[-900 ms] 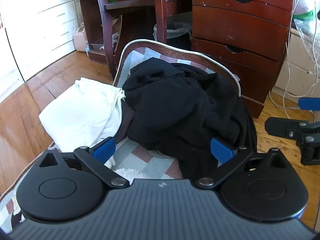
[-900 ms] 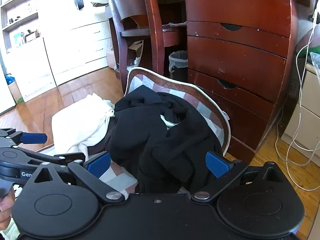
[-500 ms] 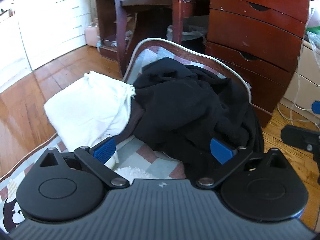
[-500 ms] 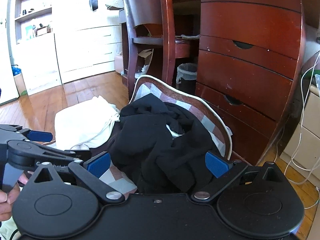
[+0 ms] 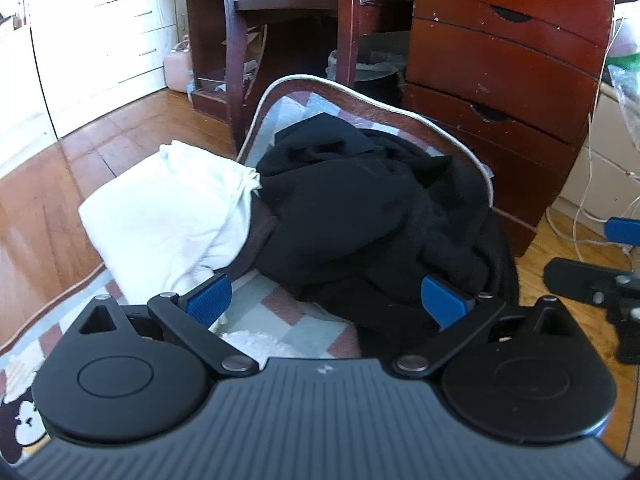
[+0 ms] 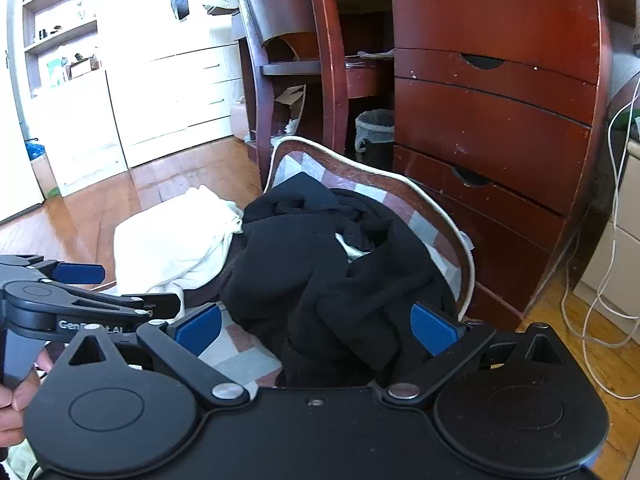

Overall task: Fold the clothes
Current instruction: 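Move both tools toward the black garment in the checkered basket, then grasp the black garment with the left tool while the right tool grasps it too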

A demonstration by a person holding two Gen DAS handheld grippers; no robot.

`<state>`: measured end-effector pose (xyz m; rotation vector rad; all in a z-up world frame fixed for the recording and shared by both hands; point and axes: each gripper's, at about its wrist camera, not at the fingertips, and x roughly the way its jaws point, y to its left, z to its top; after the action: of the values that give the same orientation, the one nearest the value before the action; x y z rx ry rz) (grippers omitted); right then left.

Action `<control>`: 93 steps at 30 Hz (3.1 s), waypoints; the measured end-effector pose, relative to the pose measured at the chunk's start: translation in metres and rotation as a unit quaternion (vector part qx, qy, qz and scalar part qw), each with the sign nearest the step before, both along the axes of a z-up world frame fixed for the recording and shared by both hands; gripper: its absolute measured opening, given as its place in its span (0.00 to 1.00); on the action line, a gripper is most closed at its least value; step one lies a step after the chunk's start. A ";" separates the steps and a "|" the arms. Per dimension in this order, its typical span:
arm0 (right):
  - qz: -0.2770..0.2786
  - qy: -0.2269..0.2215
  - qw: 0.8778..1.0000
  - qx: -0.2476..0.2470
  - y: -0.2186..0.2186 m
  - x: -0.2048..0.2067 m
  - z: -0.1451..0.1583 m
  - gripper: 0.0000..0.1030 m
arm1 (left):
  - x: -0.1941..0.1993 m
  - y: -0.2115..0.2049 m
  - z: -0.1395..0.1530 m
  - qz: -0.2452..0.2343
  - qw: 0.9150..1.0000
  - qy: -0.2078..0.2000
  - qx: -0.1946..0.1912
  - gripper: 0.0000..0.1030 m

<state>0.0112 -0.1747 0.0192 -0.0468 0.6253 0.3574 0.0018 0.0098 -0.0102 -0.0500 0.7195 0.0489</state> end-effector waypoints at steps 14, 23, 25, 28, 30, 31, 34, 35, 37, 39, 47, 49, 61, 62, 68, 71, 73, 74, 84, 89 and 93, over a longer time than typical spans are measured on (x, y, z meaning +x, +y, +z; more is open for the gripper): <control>-0.002 0.041 0.997 0.062 -0.019 0.015 -0.010 0.95 | 0.002 0.013 -0.004 0.020 1.000 0.012 0.006 1.00; -0.005 0.058 0.996 0.060 -0.022 0.018 -0.017 0.95 | 0.002 0.016 -0.011 0.026 0.999 0.026 0.003 1.00; -0.005 0.059 0.997 0.059 -0.021 0.018 -0.016 0.95 | 0.002 0.014 -0.010 0.025 0.999 0.026 0.006 1.00; -0.004 0.059 0.997 0.057 -0.019 0.017 -0.016 0.95 | 0.002 0.012 -0.009 0.023 0.999 0.027 0.007 1.00; -0.002 0.059 0.997 0.057 -0.018 0.018 -0.016 0.95 | 0.002 0.012 -0.009 0.022 0.999 0.028 0.006 1.00; -0.002 0.060 0.997 0.055 -0.017 0.018 -0.017 0.95 | 0.002 0.012 -0.009 0.022 0.999 0.028 0.006 1.00; -0.002 0.062 0.997 0.049 -0.015 0.019 -0.019 0.95 | 0.004 0.013 -0.010 0.022 0.999 0.032 0.006 1.00; -0.002 0.064 0.997 0.048 -0.015 0.019 -0.020 0.95 | 0.005 0.013 -0.011 0.022 0.999 0.034 0.004 1.00; -0.004 0.068 0.996 0.049 -0.016 0.020 -0.022 0.95 | 0.006 0.015 -0.014 0.021 0.999 0.037 0.000 1.00; -0.008 0.072 0.996 0.048 -0.017 0.021 -0.024 0.95 | 0.008 0.017 -0.017 0.020 0.999 0.041 -0.004 1.00; -0.046 0.065 0.992 0.101 -0.033 0.030 -0.027 0.95 | 0.013 0.024 -0.029 0.010 0.998 0.054 -0.020 1.00; -0.048 0.051 0.989 0.127 -0.039 0.032 -0.027 0.96 | 0.014 0.028 -0.030 0.000 0.998 0.052 -0.025 1.00; -0.135 0.030 0.990 0.032 -0.040 0.156 -0.096 0.89 | 0.047 0.079 -0.046 -0.007 0.992 0.063 -0.112 0.98; -0.137 0.034 0.989 0.044 -0.044 0.168 -0.101 0.89 | 0.045 0.089 -0.048 0.004 0.993 0.055 -0.104 0.98; -0.140 0.095 0.980 0.105 -0.046 0.225 -0.131 0.89 | 0.061 0.137 -0.062 0.024 0.990 0.030 -0.132 0.98; -0.139 0.120 0.979 0.088 -0.030 0.243 -0.157 0.56 | 0.080 0.154 -0.080 0.046 0.989 0.031 -0.136 1.00; -0.134 0.090 0.985 0.064 -0.008 0.230 -0.151 0.19 | 0.088 0.164 -0.097 0.045 0.988 0.049 -0.140 0.98; -0.125 0.071 0.988 0.056 0.004 0.220 -0.145 0.17 | 0.092 0.169 -0.106 0.043 0.987 0.057 -0.142 0.98; 0.063 0.081 0.983 0.151 0.071 0.140 -0.123 0.14 | 0.107 0.182 -0.146 0.022 0.967 0.047 -0.251 0.99; 0.083 0.127 0.958 0.241 0.055 0.141 -0.137 0.14 | 0.129 0.157 -0.126 -0.031 0.964 0.019 -0.262 0.99; 0.098 0.124 0.951 0.266 0.063 0.140 -0.133 0.14 | 0.163 0.127 -0.114 -0.078 0.966 0.028 -0.244 1.00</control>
<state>0.1514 -0.1117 -0.1142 0.4630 0.7571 0.7240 0.1644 0.1370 -0.1240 -0.4653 0.7765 -0.2811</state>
